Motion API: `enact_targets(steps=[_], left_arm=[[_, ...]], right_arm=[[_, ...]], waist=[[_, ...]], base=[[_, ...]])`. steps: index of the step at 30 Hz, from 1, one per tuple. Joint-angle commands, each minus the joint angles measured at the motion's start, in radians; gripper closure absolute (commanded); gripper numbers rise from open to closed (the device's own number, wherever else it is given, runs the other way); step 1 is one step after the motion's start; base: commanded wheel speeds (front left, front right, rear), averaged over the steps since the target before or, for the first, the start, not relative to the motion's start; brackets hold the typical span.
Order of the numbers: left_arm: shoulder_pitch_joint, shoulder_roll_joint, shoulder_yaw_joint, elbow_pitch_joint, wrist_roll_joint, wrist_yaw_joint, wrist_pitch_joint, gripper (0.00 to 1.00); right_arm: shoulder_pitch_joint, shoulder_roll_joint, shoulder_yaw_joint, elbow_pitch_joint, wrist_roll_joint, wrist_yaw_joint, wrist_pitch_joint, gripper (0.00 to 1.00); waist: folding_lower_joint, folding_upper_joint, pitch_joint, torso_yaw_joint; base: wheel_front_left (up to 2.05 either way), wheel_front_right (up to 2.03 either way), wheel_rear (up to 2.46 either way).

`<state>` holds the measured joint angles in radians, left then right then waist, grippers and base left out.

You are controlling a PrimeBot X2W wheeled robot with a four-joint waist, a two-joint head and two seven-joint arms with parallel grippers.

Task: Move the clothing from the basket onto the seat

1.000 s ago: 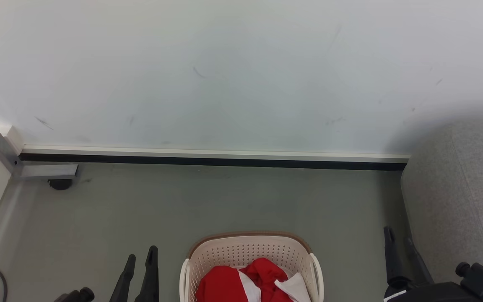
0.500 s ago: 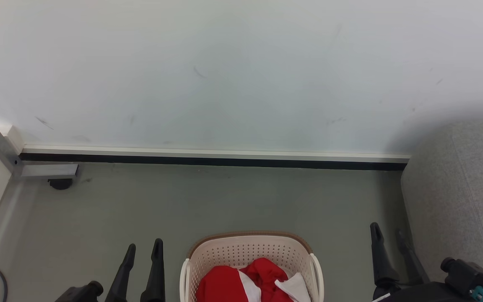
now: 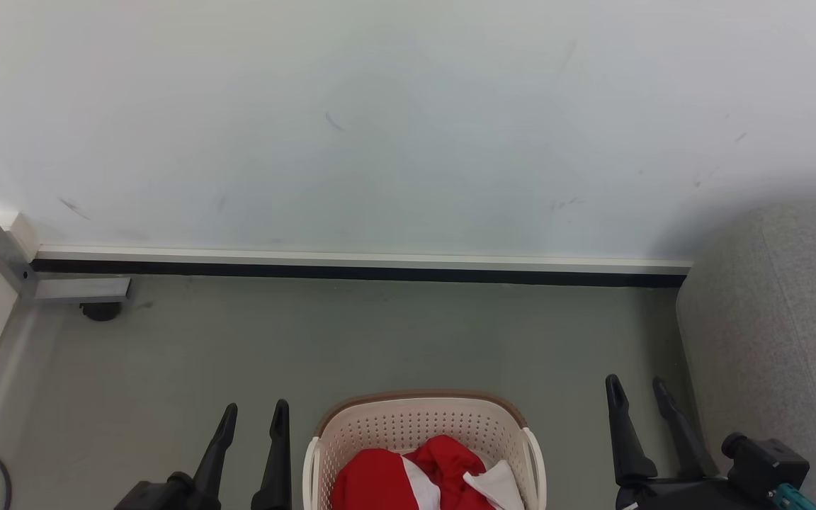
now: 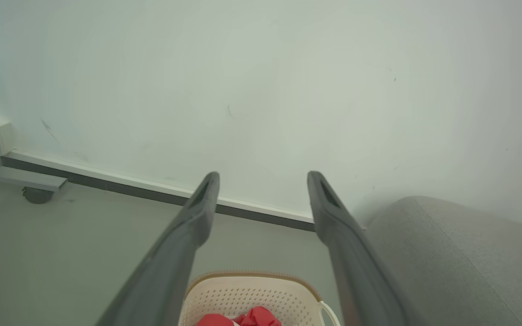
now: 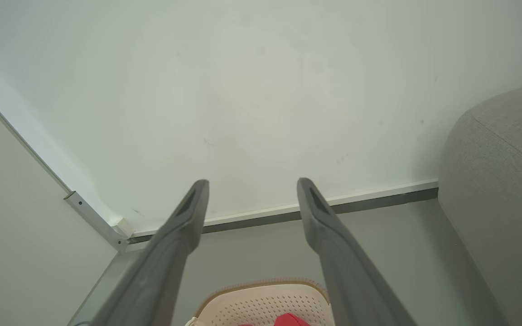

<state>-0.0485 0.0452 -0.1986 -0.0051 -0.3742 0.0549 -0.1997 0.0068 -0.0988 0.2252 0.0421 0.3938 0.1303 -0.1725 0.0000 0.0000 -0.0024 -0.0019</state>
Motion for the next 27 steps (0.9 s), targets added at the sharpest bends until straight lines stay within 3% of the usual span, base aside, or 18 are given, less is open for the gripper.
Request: enact_targets(steps=[1,27], left_arm=[[-0.015,0.006,-0.002,-0.013,0.028,0.006,-0.011,0.00],[-0.007,0.007,-0.032,-0.061,0.251,0.044,-0.052,0.00]], right_arm=[[-0.016,-0.007,0.007,-0.011,-0.026,0.001,-0.010,0.00],[0.001,0.028,0.022,-0.014,-0.231,0.001,-0.070,0.00]], waist=[[0.0000,0.0000,0.001,0.000],[0.0000,0.0000,-0.011,-0.009]], base=[[0.00,0.00,0.00],[0.00,0.00,0.00]])
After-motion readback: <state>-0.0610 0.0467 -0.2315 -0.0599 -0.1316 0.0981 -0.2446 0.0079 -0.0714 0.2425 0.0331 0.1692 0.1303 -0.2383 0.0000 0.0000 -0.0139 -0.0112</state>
